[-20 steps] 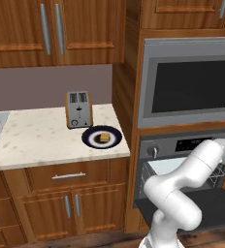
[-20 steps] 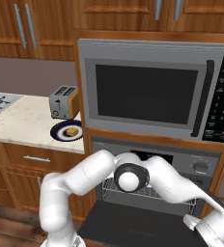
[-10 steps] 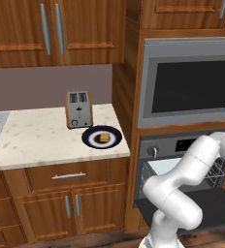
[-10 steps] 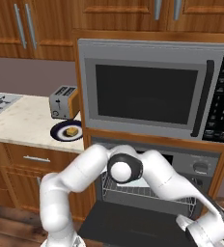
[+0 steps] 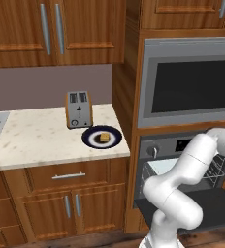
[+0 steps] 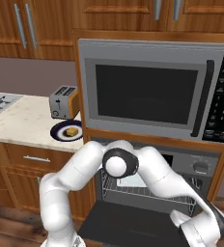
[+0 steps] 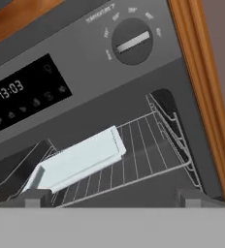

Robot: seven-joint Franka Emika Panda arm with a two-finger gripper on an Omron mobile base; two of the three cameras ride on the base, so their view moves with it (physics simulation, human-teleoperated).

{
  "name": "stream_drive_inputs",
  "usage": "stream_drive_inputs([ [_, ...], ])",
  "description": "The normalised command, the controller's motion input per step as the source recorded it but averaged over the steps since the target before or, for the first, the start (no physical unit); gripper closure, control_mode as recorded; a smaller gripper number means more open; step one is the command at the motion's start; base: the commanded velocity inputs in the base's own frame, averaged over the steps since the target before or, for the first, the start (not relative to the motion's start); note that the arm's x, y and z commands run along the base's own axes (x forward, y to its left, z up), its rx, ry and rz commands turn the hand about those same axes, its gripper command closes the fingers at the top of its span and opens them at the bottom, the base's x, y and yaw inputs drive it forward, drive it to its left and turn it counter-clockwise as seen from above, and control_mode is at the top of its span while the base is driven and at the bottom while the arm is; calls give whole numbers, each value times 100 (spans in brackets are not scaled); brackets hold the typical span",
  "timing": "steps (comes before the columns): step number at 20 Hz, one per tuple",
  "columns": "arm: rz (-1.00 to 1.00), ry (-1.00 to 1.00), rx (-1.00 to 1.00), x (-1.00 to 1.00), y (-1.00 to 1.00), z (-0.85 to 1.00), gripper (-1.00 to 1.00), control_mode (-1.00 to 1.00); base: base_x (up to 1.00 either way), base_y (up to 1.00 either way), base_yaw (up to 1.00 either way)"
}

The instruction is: Take the baked cake out of the oven and place it on the plate for cooling. Then close the oven door.

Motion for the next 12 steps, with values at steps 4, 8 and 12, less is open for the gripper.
stream_drive_inputs([
  [4,0,-33,-8,0,8,0,-100,-100,0,0,0],
  [8,0,-32,-11,-3,15,9,-100,-100,0,0,0],
  [12,-4,-14,-5,-15,19,41,-100,-100,0,0,0],
])
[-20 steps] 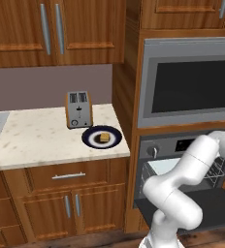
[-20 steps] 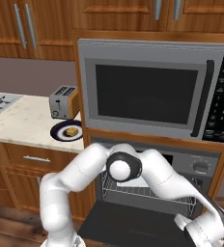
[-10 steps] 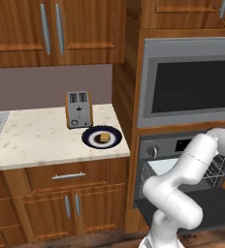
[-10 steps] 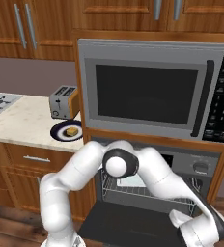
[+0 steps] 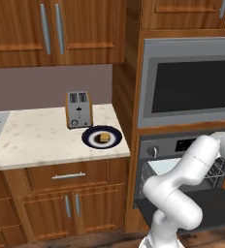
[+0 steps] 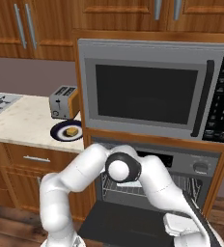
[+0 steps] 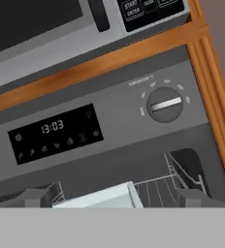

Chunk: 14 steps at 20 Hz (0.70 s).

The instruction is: Take the baked cake out of the oven and place it on the plate for cooling. Then close the oven door.

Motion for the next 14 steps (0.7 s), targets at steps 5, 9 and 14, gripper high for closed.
stream_drive_inputs([
  [5,-9,0,0,-52,7,50,-100,-100,0,0,0],
  [9,-5,0,0,-44,39,35,-100,-100,0,0,0],
  [14,0,-1,0,-7,52,16,-100,-100,0,0,0],
])
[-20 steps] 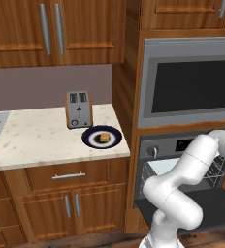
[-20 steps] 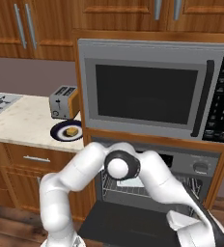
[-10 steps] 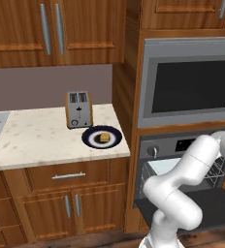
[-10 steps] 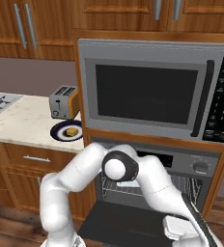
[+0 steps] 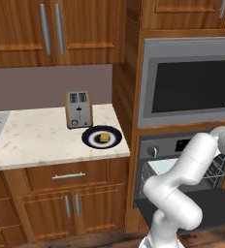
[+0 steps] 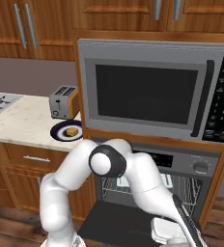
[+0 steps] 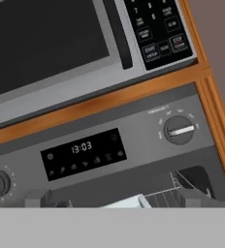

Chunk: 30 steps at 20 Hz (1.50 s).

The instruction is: Take the baked cake out of the oven and place it on the plate for cooling. Then close the oven door.

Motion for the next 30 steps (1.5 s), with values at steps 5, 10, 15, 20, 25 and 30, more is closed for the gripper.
stream_drive_inputs([
  [5,0,-10,-5,0,31,41,-100,-100,0,0,0],
  [10,-3,-13,-12,0,46,53,-100,-100,0,0,0],
  [15,-10,-17,-20,0,72,31,-100,-100,0,0,0],
  [20,-13,-12,-18,6,70,19,-100,-100,0,0,0],
  [25,-16,-2,-12,25,52,4,-100,-100,0,0,0],
  [30,-15,0,-7,25,37,17,-100,-100,0,0,0],
])
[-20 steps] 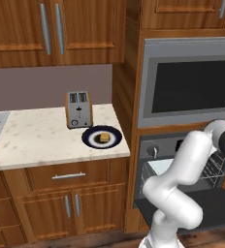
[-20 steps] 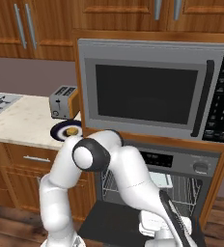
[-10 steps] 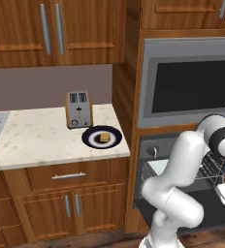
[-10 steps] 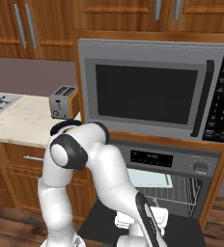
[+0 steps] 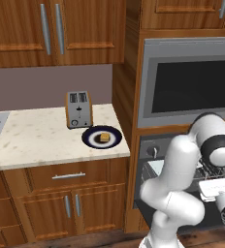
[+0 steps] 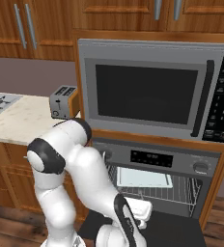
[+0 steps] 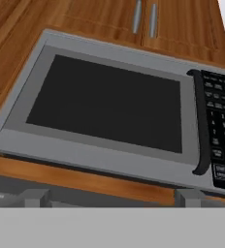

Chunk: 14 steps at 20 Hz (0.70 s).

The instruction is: Take the baked cake out of the oven and place it on the plate for cooling. Then close the oven door.

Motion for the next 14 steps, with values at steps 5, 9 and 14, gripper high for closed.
stream_drive_inputs([
  [5,-16,0,-2,20,17,24,-100,-100,0,0,0],
  [9,-16,2,0,6,0,29,-100,-100,0,0,0],
  [14,-12,4,0,0,-2,32,-100,-100,0,0,0],
])
